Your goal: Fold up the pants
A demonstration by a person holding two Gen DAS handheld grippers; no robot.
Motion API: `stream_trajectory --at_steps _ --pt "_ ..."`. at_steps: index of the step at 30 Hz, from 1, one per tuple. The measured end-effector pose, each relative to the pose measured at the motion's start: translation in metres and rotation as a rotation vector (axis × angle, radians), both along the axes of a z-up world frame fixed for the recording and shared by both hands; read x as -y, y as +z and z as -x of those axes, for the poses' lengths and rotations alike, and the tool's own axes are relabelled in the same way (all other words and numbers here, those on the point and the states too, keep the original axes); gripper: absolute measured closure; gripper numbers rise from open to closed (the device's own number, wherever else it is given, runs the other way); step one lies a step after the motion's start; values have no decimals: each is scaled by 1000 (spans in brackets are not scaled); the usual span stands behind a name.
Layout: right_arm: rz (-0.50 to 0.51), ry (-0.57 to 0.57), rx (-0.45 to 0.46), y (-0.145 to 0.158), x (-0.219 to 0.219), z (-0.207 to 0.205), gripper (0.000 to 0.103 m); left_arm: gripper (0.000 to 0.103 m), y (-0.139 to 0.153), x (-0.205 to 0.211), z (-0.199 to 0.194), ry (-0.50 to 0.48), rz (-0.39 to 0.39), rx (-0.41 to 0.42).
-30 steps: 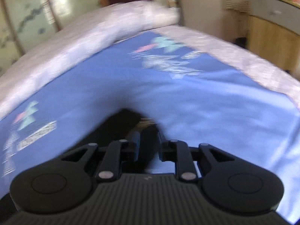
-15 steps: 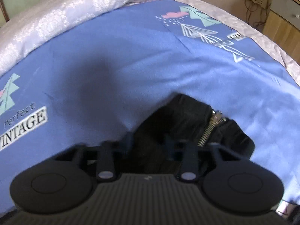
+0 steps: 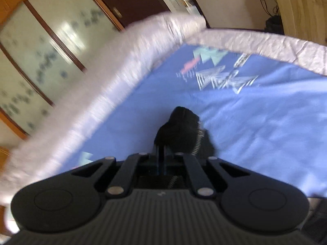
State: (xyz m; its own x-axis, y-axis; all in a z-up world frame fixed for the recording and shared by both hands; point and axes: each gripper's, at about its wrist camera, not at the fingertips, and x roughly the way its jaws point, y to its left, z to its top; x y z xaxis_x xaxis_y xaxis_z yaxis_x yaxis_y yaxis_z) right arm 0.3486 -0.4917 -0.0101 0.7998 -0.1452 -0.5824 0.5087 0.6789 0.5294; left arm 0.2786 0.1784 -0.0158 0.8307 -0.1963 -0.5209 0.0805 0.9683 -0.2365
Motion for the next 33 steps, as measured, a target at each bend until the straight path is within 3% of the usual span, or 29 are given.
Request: stream_trajectory --at_steps 3,6,9,10,11,12,14,17,20,22,25,28,30,33 --pt "-60 0 81 17 15 75 96 92 18 1 64 -25 24 63" --pt "-123 -4 110 7 34 159 96 92 13 5 135 -46 11 66" --pt "-227 -35 94 -33 50 246 96 89 -8 8 184 -61 8 -14" --pt "-233 -63 70 -49 52 270 96 83 -22 9 199 -66 18 -72" --pt "-209 -105 12 -65 53 291 91 69 -34 12 208 -73 10 -132" --pt "-179 -146 -59 -76 54 305 89 64 -46 16 215 -74 -24 -199" --pt "-176 -198 -138 -92 57 329 78 65 -54 20 230 -75 -64 -248" --pt "-217 -260 -46 -86 60 361 78 55 -35 13 251 -59 -51 -209" --pt "-196 -253 -18 -73 57 363 77 44 -12 -9 256 34 12 -159" --pt "-195 -219 6 -68 53 357 76 44 -2 -29 250 100 120 -166" --pt "-170 -133 8 -60 36 338 73 40 -2 -46 238 162 282 -194" --pt "-117 -22 -24 -56 7 312 73 35 -14 -52 225 205 375 -225" --pt "-66 53 -45 -55 -14 291 73 25 -22 -54 212 233 402 -243" --pt "-13 148 -78 -55 -40 257 73 26 -34 -50 202 232 408 -273"
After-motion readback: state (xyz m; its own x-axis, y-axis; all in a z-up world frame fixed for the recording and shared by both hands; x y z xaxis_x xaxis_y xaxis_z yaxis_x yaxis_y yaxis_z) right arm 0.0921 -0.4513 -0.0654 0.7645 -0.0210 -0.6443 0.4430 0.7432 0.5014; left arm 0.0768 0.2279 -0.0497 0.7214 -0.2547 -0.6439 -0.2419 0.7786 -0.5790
